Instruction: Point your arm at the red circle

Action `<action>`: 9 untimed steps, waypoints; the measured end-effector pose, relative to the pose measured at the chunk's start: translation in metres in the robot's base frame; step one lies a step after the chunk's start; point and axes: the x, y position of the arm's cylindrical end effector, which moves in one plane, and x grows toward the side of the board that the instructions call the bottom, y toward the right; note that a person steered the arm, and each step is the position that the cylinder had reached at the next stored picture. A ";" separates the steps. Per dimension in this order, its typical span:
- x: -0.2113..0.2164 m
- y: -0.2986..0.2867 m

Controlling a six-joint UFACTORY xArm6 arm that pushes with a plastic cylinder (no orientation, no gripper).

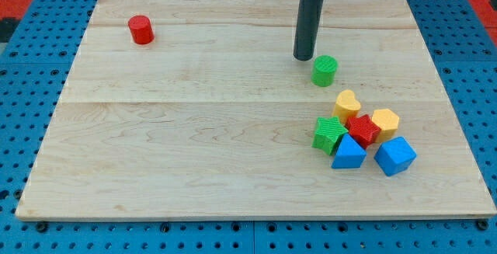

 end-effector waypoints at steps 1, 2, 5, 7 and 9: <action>0.047 0.038; 0.085 0.042; -0.021 0.021; -0.052 -0.019; -0.079 -0.081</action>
